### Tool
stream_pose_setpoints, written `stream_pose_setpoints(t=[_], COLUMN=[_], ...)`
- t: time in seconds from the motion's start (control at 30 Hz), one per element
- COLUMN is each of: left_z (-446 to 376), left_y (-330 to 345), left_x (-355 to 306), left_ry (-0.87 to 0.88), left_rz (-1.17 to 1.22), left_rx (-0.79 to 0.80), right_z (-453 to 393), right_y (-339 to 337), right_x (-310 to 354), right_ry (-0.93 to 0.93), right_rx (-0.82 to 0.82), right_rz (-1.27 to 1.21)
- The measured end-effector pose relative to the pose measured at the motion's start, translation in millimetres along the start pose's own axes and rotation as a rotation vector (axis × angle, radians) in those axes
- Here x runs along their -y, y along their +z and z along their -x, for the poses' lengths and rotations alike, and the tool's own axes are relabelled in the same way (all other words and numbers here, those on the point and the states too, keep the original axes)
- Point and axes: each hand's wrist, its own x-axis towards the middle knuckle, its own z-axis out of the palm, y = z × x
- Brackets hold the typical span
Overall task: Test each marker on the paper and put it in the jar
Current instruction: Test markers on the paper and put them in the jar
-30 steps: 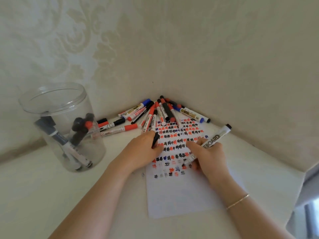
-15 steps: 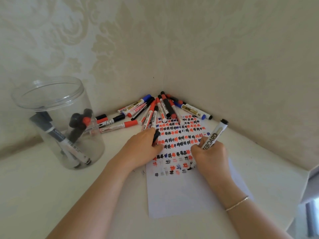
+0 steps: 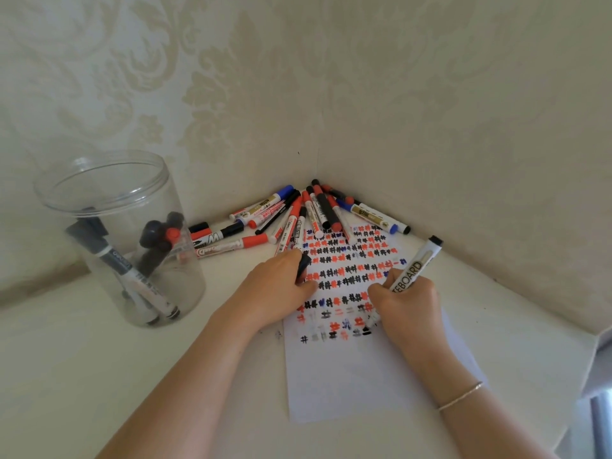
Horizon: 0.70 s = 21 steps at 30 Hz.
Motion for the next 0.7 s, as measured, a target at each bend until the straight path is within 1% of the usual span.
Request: stream_pose_setpoints(t=[0.1,0.23,0.33,0.37,0.43,0.5,0.6,0.7], left_z=[2,4,6,7,9,11,13,15], left_y=[0,-2,-4,-4,-6,-7,-8,-9], left_x=[0,-3,-4,-4,-6,-8,-10,-9], left_ry=[0.006,-0.014,0.008,0.035,0.100,0.137,0.153,0.157], left_rz=[0.014,0.167,0.208,0.214,0.250,0.324,0.416,0.443], left_rx=[-0.005,-0.003,-0.023,-0.033,-0.049,-0.055,-0.088,-0.105], right_z=[0,-1,-2,-3,-6,-10,-12,-11], right_y=[0,1,1,-1,-8,-14,-13,-5], right_x=[0,0,-1,1,10,25,48,54], right_ry=[0.009,0.013,0.010,0.022,0.040,0.007,-0.044,-0.036], right_rx=[-0.005,-0.030,-0.006,-0.001,0.031,0.107,0.223,0.279], right_rz=[0.010,0.008,-0.002,-0.075,-0.327,-0.540,-0.643,-0.670])
